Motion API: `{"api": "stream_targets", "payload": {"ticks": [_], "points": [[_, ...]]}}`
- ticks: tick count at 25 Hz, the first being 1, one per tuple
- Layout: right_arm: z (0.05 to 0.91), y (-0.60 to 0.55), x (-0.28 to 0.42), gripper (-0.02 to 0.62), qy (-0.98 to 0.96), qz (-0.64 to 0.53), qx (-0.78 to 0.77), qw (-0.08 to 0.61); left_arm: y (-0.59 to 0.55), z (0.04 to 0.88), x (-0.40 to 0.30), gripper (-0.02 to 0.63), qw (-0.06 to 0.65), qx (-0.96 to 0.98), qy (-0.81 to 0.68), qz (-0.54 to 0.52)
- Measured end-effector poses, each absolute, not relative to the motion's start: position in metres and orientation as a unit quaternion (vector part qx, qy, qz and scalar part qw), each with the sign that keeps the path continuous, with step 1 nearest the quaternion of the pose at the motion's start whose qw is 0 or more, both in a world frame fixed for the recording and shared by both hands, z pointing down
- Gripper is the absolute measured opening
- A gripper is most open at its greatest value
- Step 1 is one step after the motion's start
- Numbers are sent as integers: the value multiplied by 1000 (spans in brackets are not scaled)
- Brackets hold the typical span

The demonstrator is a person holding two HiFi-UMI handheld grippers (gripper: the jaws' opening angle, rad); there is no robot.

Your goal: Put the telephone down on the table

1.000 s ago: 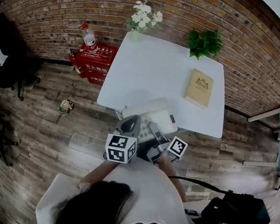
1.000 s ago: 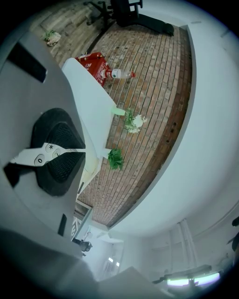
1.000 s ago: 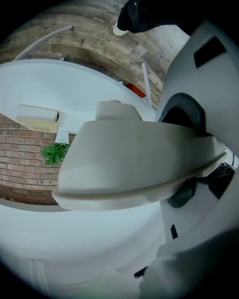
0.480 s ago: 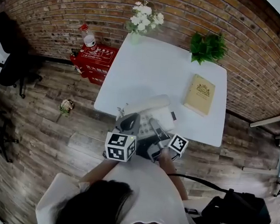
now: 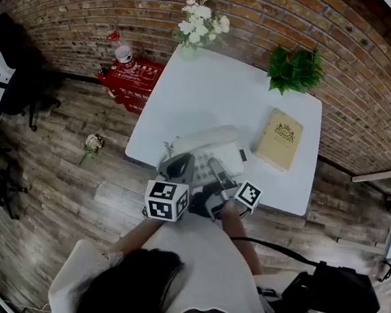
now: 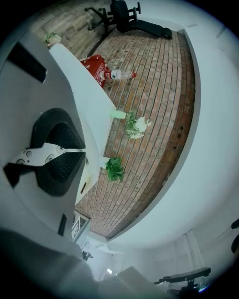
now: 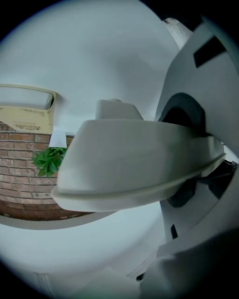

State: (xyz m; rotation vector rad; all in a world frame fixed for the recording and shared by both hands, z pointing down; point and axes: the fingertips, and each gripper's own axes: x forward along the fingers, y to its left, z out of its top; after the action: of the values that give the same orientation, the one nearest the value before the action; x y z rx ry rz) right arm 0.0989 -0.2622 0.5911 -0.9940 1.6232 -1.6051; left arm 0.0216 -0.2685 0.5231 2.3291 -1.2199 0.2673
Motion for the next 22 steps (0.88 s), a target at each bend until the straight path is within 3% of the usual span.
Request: {"api": "stream_targets", "payload": {"ticks": [22], "points": [[615, -337, 122, 224, 613, -643, -359, 284, -329, 530, 43, 41, 262, 832, -479, 97]]}}
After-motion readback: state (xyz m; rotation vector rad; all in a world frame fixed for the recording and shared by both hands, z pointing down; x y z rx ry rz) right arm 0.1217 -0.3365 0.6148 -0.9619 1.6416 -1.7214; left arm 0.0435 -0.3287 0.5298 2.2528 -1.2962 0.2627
